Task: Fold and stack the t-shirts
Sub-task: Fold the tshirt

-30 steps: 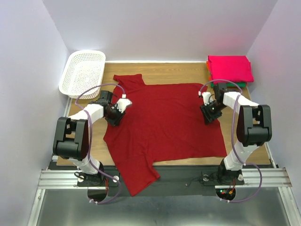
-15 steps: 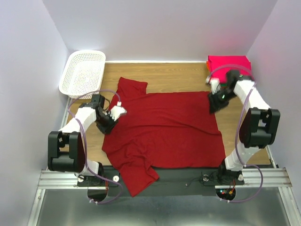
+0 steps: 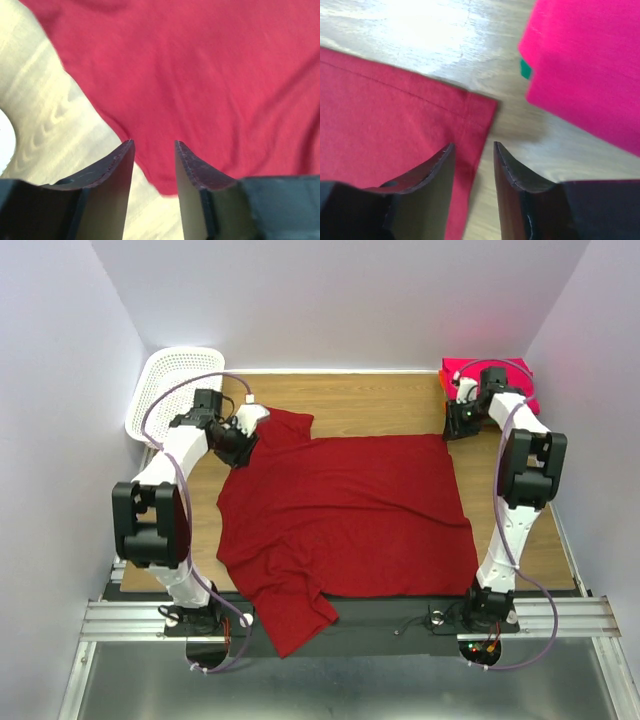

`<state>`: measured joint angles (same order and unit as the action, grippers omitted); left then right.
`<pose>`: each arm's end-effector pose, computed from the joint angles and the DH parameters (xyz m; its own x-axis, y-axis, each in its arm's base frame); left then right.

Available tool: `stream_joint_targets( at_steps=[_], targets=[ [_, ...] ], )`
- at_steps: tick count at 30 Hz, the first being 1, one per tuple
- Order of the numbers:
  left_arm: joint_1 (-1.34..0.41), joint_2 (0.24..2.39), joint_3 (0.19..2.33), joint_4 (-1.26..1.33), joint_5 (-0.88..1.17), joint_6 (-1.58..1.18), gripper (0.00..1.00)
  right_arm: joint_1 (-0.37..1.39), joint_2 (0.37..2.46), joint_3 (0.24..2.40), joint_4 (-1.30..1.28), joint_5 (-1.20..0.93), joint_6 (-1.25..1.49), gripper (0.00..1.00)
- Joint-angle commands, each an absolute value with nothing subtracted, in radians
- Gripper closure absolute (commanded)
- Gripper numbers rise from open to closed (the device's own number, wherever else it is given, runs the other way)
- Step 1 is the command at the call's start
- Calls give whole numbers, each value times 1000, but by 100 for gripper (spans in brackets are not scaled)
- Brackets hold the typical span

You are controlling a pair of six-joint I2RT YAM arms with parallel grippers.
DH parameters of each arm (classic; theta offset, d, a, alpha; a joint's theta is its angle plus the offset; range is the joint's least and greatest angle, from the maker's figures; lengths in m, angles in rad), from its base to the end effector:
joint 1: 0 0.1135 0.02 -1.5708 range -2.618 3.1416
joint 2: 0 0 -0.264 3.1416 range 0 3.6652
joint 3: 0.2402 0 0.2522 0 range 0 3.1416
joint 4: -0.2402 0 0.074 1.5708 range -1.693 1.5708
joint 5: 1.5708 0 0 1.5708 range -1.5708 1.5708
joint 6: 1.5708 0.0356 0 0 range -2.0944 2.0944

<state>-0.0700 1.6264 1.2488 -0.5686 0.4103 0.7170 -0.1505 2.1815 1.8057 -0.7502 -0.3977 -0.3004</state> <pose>0.3450 -0.0384 0.2560 -0.4149 0.6332 -0.6534 0.7555 0.6399 0.1404 0.4640 -0.0564 0.1993 -0.8447 -0.1478 -0.5145 -0.2894 0.9346 0.2066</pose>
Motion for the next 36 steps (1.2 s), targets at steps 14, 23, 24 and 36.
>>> stream_joint_targets(
  at_steps=[14, 23, 24, 36],
  targets=[
    [-61, 2186, 1926, -293, 328, 322, 44, -72, 2266, 1836, -515, -224, -245, 49],
    [-63, 2315, 2016, -253, 287, 293, 43, -60, 2289, 1819, -511, -183, -255, 45],
    [-63, 2322, 2019, -247, 279, 291, 42, -58, 2284, 1815, -511, -180, -255, 44],
    [-69, 2456, 2155, -262, 262, 276, 39, -44, 2237, 1813, -506, -163, -250, 36]
  ],
)
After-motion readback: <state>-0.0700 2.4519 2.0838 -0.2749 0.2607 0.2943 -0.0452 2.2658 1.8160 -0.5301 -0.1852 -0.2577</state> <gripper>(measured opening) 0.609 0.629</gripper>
